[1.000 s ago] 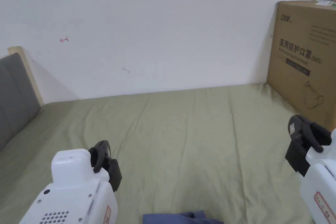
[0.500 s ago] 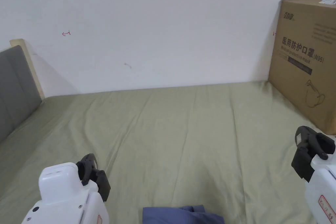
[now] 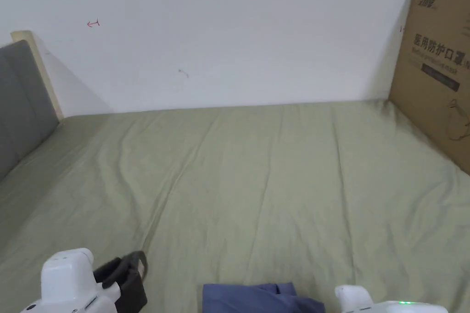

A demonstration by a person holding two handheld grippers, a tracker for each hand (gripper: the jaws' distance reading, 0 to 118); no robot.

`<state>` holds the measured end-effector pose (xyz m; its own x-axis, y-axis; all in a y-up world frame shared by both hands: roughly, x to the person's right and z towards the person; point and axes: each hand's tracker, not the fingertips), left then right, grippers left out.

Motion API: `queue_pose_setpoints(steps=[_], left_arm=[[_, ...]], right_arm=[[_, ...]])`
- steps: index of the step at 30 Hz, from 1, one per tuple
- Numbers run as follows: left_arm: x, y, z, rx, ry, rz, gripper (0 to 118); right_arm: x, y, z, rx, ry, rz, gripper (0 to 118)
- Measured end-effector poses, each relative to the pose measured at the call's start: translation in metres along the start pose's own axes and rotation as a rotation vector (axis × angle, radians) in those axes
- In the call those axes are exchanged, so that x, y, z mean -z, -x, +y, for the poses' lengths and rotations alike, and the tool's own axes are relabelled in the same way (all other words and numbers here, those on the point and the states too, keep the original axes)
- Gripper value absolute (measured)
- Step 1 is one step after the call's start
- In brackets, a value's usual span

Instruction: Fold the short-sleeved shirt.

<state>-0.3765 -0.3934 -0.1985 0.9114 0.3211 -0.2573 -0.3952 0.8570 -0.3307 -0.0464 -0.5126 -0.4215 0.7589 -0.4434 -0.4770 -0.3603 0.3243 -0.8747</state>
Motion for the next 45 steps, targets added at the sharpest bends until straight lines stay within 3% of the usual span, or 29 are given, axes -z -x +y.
queue_pose_setpoints(steps=[3, 5, 7, 8, 15, 18, 21, 22, 23, 24, 25, 26, 27, 29, 34, 37, 39, 45], left_arm=[[0.037, 0.038, -0.014, -0.199, 0.223, -0.206, 7], [0.062, 0.063, -0.029, -0.335, 0.354, -0.313, 44], [0.087, 0.082, -0.046, -0.441, 0.458, -0.428, 105], [0.101, 0.089, -0.055, -0.459, 0.516, -0.469, 118], [0.187, 0.094, -0.112, -0.633, 0.728, -0.717, 118], [0.208, 0.07, -0.124, -0.676, 0.67, -0.888, 118], [0.22, 0.06, -0.142, -0.752, 0.658, -0.924, 115], [0.22, 0.061, -0.142, -0.709, 0.665, -0.894, 93], [0.22, 0.064, -0.142, -0.599, 0.687, -0.772, 49], [0.222, 0.066, -0.145, -0.494, 0.731, -0.626, 24], [0.219, 0.068, -0.15, -0.606, 0.725, -0.688, 24], [0.215, 0.063, -0.139, -0.624, 0.699, -0.731, 24], [0.214, 0.056, -0.135, -0.54, 0.731, -0.675, 24], [0.207, 0.051, -0.126, -0.549, 0.717, -0.661, 25], [0.167, 0.052, -0.081, -0.408, 0.649, -0.616, 25], [0.138, 0.08, -0.035, -0.267, 0.585, -0.526, 25], [0.121, 0.109, -0.006, -0.264, 0.592, -0.456, 25], [0.083, 0.21, 0.065, -0.157, 0.632, -0.192, 26]], right_arm=[[-0.001, -0.015, 0.001, 0.058, -0.038, 0.071, 0], [-0.001, -0.015, 0.004, 0.042, -0.018, 0.061, 0], [-0.002, -0.013, 0.003, 0.014, -0.016, 0.056, 0], [-0.001, -0.012, 0.003, -0.002, -0.016, 0.05, 0], [-0.001, -0.016, 0.003, 0.022, -0.011, 0.07, 0], [-0.001, -0.018, 0.003, 0.043, -0.006, 0.086, 0], [0.001, -0.02, 0.003, 0.062, -0.003, 0.093, 0], [0.001, -0.022, 0.003, 0.07, -0.002, 0.096, 0], [0.002, -0.023, 0.003, 0.078, -0.002, 0.102, 0], [0.002, -0.024, 0.002, 0.085, -0.003, 0.106, 0], [0.004, -0.025, 0.001, 0.096, -0.007, 0.119, 0], [0.004, -0.026, 0.001, 0.105, -0.011, 0.118, 0], [0.004, -0.026, 0.001, 0.118, -0.015, 0.122, 0], [0.0, -0.023, -0.002, 0.137, -0.03, 0.112, 0], [-0.036, 0.002, -0.008, 0.045, -0.174, 0.01, 0], [-0.072, 0.013, -0.009, 0.066, -0.274, 0.03, 0], [-0.098, 0.017, -0.008, 0.074, -0.337, 0.058, 0], [-0.137, 0.033, -0.006, 0.045, -0.382, -0.036, 0]])
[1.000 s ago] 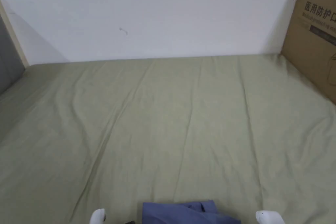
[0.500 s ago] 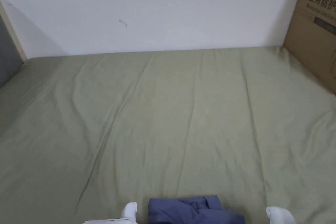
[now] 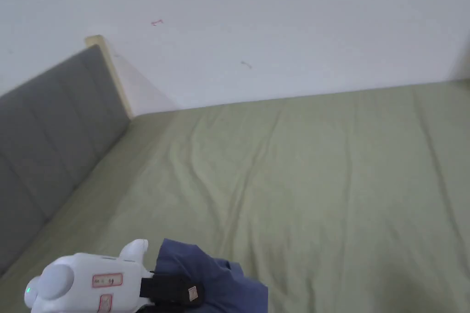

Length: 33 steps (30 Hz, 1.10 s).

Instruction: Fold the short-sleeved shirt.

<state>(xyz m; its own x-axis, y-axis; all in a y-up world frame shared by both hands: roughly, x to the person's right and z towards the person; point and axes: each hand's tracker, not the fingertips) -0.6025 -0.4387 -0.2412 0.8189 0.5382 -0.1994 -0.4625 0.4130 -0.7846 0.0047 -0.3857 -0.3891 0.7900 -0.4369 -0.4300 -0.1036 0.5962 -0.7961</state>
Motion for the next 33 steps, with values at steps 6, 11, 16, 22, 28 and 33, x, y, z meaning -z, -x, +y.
queue_pose_setpoints(steps=[6, 11, 16, 22, 28, 33], left_arm=[[-0.062, 0.074, 0.016, -0.011, 0.048, 0.328, 26], [-0.083, 0.11, 0.021, -0.015, 0.068, 0.571, 45], [-0.104, 0.124, 0.011, 0.001, 0.027, 0.708, 111], [-0.125, 0.112, -0.002, -0.018, -0.07, 0.743, 111], [-0.084, 0.039, -0.025, 0.151, 0.009, 0.613, 77], [-0.029, -0.081, -0.084, 0.121, -0.265, 0.456, 0]], right_arm=[[-0.002, 0.003, 0.0, -0.004, 0.0, -0.038, 0], [0.009, 0.006, -0.001, 0.015, 0.032, -0.062, 0], [0.014, 0.015, 0.0, -0.009, 0.041, -0.056, 0], [0.016, 0.018, 0.003, -0.033, 0.037, -0.049, 0], [0.011, 0.015, 0.005, -0.045, 0.027, -0.054, 0], [0.001, 0.013, 0.0, -0.067, 0.029, -0.074, 0]])
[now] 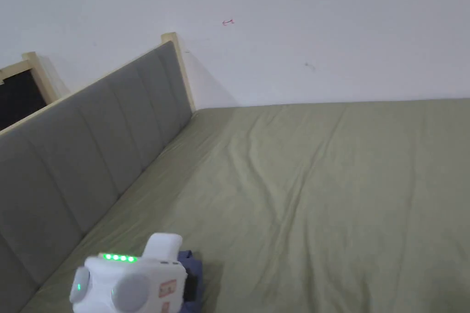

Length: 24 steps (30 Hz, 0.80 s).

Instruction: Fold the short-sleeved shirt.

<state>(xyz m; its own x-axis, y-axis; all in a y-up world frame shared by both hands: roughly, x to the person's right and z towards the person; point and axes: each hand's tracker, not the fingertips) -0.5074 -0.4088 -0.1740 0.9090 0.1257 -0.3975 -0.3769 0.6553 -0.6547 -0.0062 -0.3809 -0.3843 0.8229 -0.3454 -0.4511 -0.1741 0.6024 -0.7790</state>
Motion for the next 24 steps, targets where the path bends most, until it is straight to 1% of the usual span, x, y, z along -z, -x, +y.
queue_pose_setpoints(steps=[1, 2, 6, 8, 10, 11, 12, 13, 14, 16, 18, 19, 20, 21, 22, 23, 24], left_arm=[[-0.004, -0.023, -0.006, -0.017, -0.054, -0.049, 0], [-0.012, -0.05, -0.009, 0.018, -0.143, -0.025, 0], [-0.046, -0.133, 0.0, 0.069, -0.455, -0.045, 0], [-0.065, -0.164, 0.012, 0.086, -0.572, -0.031, 0], [-0.077, -0.189, 0.019, 0.089, -0.66, -0.029, 0], [-0.085, -0.201, 0.025, 0.105, -0.713, -0.025, 0], [-0.089, -0.212, 0.024, 0.126, -0.767, 0.005, 0], [-0.093, -0.221, 0.023, 0.143, -0.808, 0.028, 0], [-0.097, -0.231, 0.021, 0.153, -0.856, 0.045, 0], [-0.102, -0.245, 0.017, 0.158, -0.877, 0.053, 0], [-0.105, -0.255, 0.011, 0.16, -0.884, 0.062, 0], [-0.107, -0.26, 0.009, 0.157, -0.89, 0.062, 0], [-0.108, -0.263, 0.005, 0.152, -0.899, 0.069, 4], [-0.109, -0.265, 0.003, 0.15, -0.907, 0.07, 17], [-0.11, -0.265, 0.001, 0.151, -0.91, 0.059, 44], [-0.112, -0.269, 0.0, 0.148, -0.914, 0.051, 69], [-0.113, -0.269, 0.0, 0.139, -0.909, 0.039, 83]], right_arm=[[-0.003, 0.0, -0.001, -0.002, -0.007, -0.001, 0], [-0.007, 0.003, -0.003, -0.017, -0.031, -0.006, 0], [-0.042, 0.021, -0.001, -0.123, -0.247, -0.019, 0], [-0.062, 0.029, 0.004, -0.15, -0.386, -0.023, 0], [-0.078, 0.035, 0.008, -0.159, -0.545, -0.034, 0], [-0.085, 0.038, 0.009, -0.161, -0.635, -0.063, 0], [-0.09, 0.039, 0.01, -0.169, -0.726, -0.115, 0], [-0.093, 0.04, 0.011, -0.167, -0.792, -0.145, 0], [-0.096, 0.04, 0.012, -0.163, -0.847, -0.15, 0], [-0.095, 0.035, 0.017, -0.166, -0.897, -0.148, 0], [-0.098, 0.034, 0.017, -0.17, -0.925, -0.17, 0], [-0.099, 0.034, 0.016, -0.172, -0.93, -0.171, 6], [-0.099, 0.032, 0.017, -0.176, -0.93, -0.174, 17], [-0.1, 0.031, 0.015, -0.178, -0.935, -0.185, 33], [-0.1, 0.03, 0.014, -0.18, -0.936, -0.185, 60], [-0.101, 0.03, 0.013, -0.184, -0.931, -0.193, 79], [-0.1, 0.03, 0.012, -0.188, -0.927, -0.211, 87]])
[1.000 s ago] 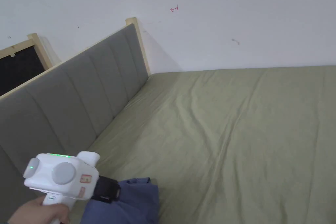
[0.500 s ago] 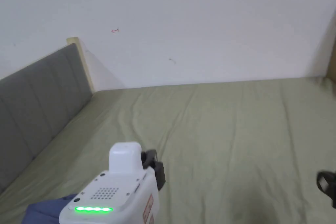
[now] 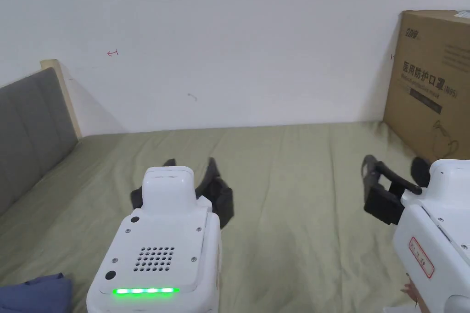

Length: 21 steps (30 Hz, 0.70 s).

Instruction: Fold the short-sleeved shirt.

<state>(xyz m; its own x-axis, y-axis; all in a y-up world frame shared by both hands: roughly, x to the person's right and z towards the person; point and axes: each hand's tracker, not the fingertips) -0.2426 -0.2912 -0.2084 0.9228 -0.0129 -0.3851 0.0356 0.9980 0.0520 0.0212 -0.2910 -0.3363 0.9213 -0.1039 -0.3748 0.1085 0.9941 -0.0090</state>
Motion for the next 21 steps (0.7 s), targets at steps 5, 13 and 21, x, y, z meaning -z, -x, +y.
queue_pose_setpoints(steps=[5, 13, 21], left_arm=[[0.0, -0.002, -0.005, -0.037, 0.017, 0.006, 115], [0.004, -0.001, -0.005, -0.033, 0.05, -0.03, 118], [0.006, 0.006, -0.002, -0.041, 0.058, -0.013, 118]], right_arm=[[-0.006, 0.0, -0.004, -0.04, -0.007, -0.032, 104], [-0.011, 0.003, -0.005, -0.085, -0.016, -0.022, 118], [-0.008, 0.008, -0.007, -0.102, 0.006, 0.003, 118]])
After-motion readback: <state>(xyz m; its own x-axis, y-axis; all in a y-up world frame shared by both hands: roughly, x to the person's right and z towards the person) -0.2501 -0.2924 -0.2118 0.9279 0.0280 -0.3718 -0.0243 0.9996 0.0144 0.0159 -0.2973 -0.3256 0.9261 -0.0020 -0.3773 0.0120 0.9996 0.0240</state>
